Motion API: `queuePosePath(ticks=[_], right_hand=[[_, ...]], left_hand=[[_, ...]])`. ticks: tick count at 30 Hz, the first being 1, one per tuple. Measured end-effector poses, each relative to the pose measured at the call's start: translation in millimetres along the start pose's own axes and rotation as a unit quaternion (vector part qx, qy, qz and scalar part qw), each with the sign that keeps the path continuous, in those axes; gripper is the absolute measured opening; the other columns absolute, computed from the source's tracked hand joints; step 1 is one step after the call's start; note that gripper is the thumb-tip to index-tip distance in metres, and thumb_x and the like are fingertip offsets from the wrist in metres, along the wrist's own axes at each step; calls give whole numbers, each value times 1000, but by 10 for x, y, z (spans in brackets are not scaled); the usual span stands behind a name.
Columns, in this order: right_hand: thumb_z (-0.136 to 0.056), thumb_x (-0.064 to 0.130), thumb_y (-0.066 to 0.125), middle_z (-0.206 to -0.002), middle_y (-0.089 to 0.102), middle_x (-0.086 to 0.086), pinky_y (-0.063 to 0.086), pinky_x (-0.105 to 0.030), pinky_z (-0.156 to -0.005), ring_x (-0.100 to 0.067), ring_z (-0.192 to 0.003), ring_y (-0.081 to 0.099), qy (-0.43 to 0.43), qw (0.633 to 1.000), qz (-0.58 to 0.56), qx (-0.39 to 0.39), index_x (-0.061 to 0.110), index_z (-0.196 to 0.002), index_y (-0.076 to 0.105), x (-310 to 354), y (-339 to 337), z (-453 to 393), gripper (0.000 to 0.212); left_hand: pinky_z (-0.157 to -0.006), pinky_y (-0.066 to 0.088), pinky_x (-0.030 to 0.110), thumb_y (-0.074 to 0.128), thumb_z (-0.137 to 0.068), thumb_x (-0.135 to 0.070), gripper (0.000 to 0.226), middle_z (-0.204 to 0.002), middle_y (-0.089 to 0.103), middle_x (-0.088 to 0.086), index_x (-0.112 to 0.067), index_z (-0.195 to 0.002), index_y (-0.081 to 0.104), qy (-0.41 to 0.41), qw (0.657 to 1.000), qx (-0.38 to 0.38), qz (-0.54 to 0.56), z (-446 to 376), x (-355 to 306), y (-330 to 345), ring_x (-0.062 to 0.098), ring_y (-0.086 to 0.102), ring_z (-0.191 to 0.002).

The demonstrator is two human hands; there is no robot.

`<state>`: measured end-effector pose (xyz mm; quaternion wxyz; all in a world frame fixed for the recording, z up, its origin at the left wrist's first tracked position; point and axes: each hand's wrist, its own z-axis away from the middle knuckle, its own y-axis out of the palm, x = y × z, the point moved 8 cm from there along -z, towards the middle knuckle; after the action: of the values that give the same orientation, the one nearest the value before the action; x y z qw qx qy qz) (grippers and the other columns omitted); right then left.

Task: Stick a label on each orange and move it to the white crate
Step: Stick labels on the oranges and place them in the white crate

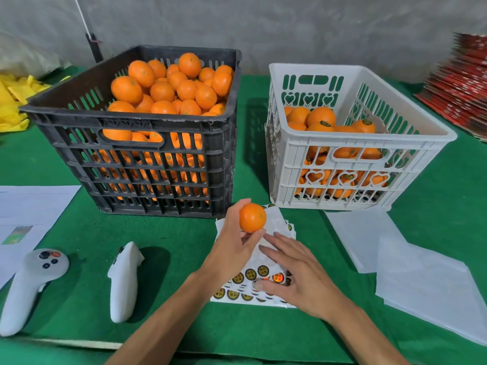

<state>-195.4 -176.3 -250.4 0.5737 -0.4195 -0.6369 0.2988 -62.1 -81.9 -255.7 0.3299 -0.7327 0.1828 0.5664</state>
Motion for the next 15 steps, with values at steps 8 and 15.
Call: queuePosePath(ticks=[8,15], right_hand=[[-94,65,58,-130,58,19,42,-29,-91,-6,-115,49,-49,996,56,-43,32,-128,70,148,-146,-110,49],[-99,51,58,-107,61,12,32,-20,-81,-8,-93,47,-90,987,83,-100,24,-126,67,224,-174,-80,40]], left_hand=[[-87,53,23,69,-94,-52,68,-119,51,-34,-52,-147,27,15,1000,-11,-15,23,-83,-32,-1,68,-104],[-92,56,21,65,-97,-54,65,-129,49,-25,-55,-146,23,43,997,-14,-57,46,-110,8,0,65,-107]])
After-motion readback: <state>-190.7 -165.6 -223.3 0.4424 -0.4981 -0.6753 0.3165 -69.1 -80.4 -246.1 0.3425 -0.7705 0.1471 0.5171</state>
